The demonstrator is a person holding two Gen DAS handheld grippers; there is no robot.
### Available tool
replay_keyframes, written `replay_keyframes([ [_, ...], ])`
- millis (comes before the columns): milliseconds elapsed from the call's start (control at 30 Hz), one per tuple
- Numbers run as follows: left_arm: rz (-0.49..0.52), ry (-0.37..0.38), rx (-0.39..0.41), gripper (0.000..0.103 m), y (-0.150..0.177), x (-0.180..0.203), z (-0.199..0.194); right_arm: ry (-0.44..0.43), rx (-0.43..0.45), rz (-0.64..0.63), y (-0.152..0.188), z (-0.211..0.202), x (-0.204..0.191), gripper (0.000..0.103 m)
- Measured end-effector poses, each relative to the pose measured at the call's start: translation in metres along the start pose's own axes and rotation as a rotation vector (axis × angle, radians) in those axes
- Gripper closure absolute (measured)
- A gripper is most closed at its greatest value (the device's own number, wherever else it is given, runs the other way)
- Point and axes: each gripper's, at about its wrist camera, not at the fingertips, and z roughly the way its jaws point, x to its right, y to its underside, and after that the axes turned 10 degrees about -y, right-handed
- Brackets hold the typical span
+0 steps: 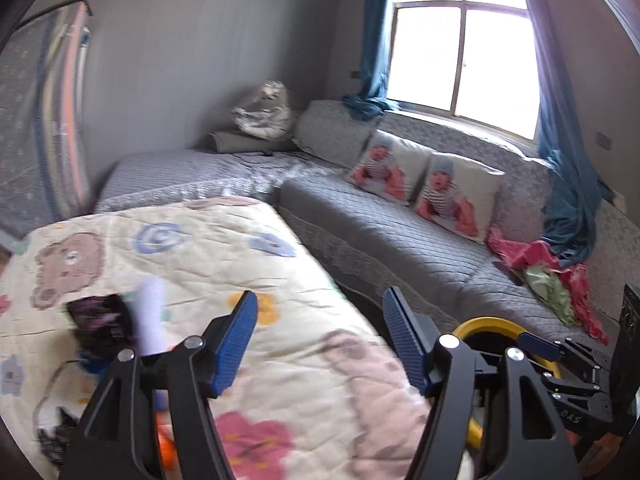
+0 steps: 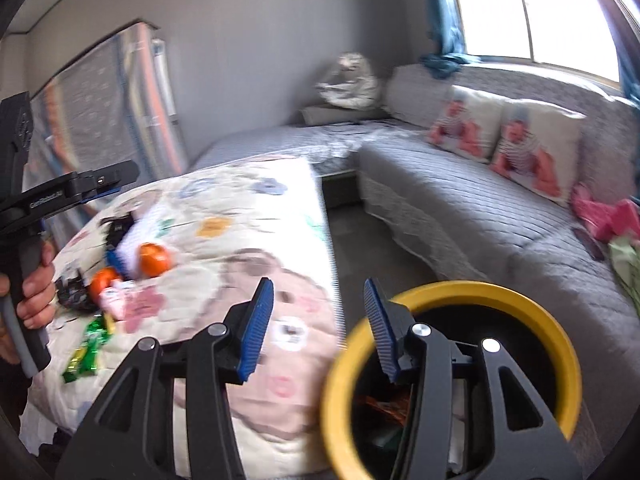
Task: Collect trash
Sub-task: 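Move both open tools back over the remaining trash on the bed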
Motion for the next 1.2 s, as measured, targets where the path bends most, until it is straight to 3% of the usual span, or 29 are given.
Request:
replay_keyframes([
  [300,-0.118,-0.226,0.011,0.036,0.026,-0.117,-0.039,-0.289,-0.065,-0.18,-0.003,0.044,-0.112,0.056],
  [500,-0.136,-0.327,-0.003,0.03,0.058,-0.151,-0.053,-0.445,-0.164,-0.215,0.009,0.061,-0.16,0.053],
  [600,-0.147,-0.352,-0.02,0.028,0.072,-0.164,-0.058,-0.491,-0.215,-0.219,0.019,0.063,-0.174,0.047],
  [900,-0.131,-0.393,-0.054,0.026,0.103,-0.173,-0.065,-0.477,-0.321,-0.242,0.048,0.073,-0.191,0.046],
  [1200,-0.154,-0.405,-0.109,0.026,0.114,-0.18,-0.051,-0.433,-0.353,-0.27,0.055,0.082,-0.201,0.046],
])
